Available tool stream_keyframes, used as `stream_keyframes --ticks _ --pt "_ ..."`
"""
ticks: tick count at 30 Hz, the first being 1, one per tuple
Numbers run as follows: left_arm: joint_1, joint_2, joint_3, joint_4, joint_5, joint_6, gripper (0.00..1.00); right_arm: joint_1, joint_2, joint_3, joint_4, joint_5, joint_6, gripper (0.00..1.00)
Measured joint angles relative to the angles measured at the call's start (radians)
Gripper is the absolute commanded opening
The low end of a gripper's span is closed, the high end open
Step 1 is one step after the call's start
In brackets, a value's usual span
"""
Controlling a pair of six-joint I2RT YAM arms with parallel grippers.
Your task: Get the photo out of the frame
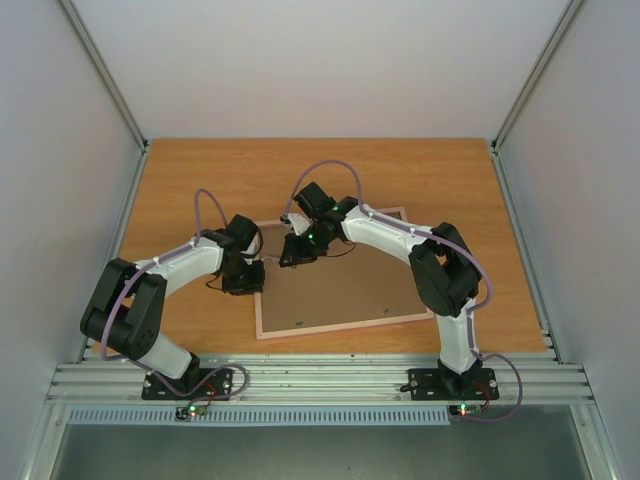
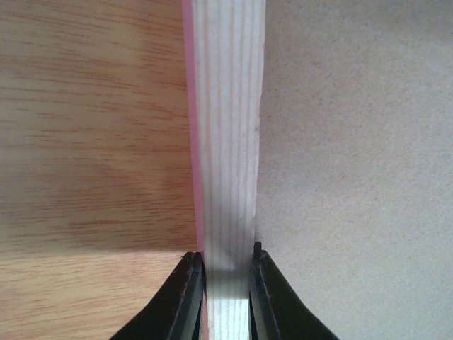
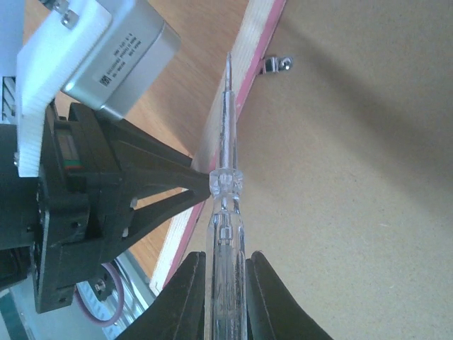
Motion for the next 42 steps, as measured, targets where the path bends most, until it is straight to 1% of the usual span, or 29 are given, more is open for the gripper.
stream_keyframes --ticks 8,25,34,42 --pt "0.0 0.0 0.0 0.0 0.0 0.0 0.1 0.0 0.005 0.013 0.009 0.014 0.025 0.01" --pt "0.0 -0.011 -0.012 0.013 0.001 -0.001 0.11 0.0 0.106 0.065 0.016 0.012 0.052 0.01" --pt "0.0 -0.011 -0.013 0.014 0.0 -0.002 0.11 -0.001 0.138 0.136 -0.07 0.01 0.022 0.01" --pt "0.0 -0.011 -0.013 0.014 0.0 -0.003 0.1 0.0 0.139 0.145 -0.133 -0.009 -0.03 0.01"
